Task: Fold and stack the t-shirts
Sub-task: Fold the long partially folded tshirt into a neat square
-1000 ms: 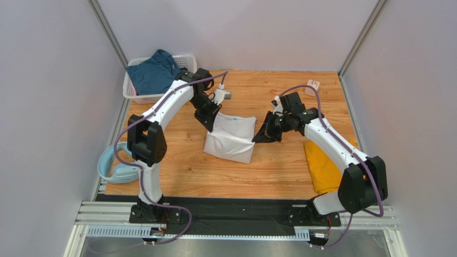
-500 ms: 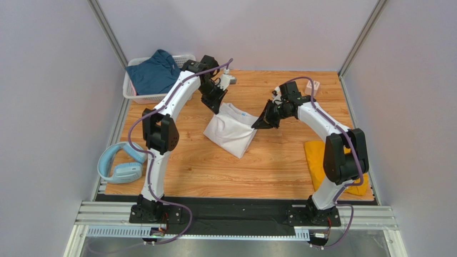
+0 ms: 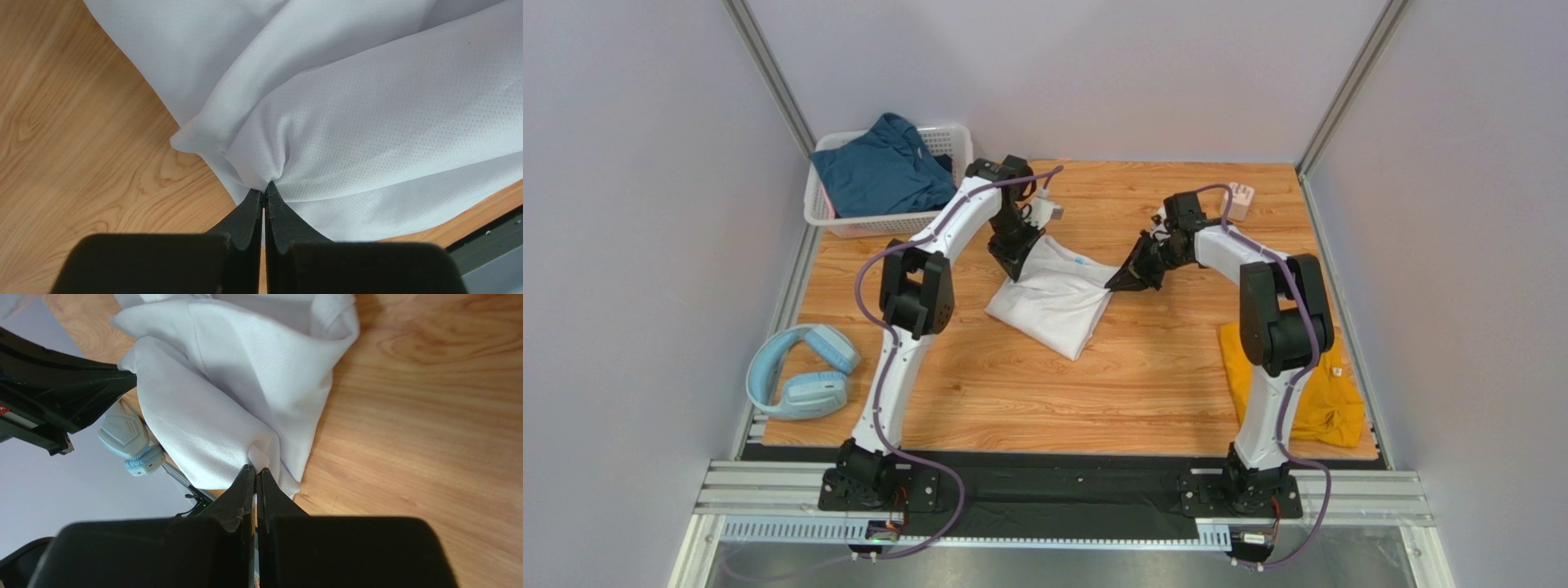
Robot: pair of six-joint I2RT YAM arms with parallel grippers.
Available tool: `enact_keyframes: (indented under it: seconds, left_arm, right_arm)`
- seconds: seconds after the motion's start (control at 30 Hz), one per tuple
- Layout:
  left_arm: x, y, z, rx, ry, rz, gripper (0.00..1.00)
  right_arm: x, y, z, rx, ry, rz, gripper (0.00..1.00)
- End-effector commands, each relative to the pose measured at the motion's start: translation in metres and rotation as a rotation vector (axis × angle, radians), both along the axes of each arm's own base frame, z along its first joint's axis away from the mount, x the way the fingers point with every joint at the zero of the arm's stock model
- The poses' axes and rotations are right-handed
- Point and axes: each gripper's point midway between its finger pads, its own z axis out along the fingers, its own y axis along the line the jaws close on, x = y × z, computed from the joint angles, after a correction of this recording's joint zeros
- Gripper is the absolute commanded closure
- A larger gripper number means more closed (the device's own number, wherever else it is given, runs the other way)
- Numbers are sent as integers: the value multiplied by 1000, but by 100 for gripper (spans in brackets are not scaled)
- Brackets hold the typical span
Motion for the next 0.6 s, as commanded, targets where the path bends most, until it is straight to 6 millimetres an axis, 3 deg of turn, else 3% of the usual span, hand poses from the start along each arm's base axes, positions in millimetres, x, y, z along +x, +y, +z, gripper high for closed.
enact_keyframes:
  seconds: [0.0,0.1,0.13,0.2,0.23,0.27,0.3,0.33,0.4,0.43,0.47,0.5,0.53,0.57]
  left_arm:
    - [27,10,17,1,-104,125,96]
    - [42,7,38,-34,-179,162,81]
    - [44,6,49,-48,-202,165,69]
    - [47,7,69,-61,-240,171,50]
    - [46,8,89,-79,-275,174,12]
    - [48,10,101,-89,-307,169,1]
    - [47,15,109,-88,-323,175,0]
    - [47,18,137,-116,-387,178,0]
    - [38,20,158,-175,-400,173,0]
    - [29,22,181,-211,-429,168,0]
    - [16,17,184,-253,-398,149,0]
    - [2,17,205,-296,-415,130,0]
    - [-10,15,209,-324,-402,107,0]
    - [-28,11,198,-359,-327,89,0]
  right_arm:
    - [31,-12,-2,-29,-74,-33,100]
    - [33,-17,-13,-56,-52,-35,97]
    - [37,-18,-12,-67,-56,-35,86]
    - [36,-22,-21,-107,-33,-25,73]
    - [37,-23,-22,-117,-33,-21,67]
    - [44,-27,-18,-141,-53,-29,65]
    - [42,-30,-18,-162,-46,-20,64]
    - [44,-33,-15,-180,-52,-26,61]
    - [50,-46,-3,-258,-70,-48,59]
    - [53,-53,2,-304,-87,-50,57]
    - [61,-68,10,-392,-119,-86,57]
    - [60,-73,24,-418,-140,-99,57]
    - [60,-75,36,-427,-168,-110,58]
    - [59,-72,47,-400,-189,-112,59]
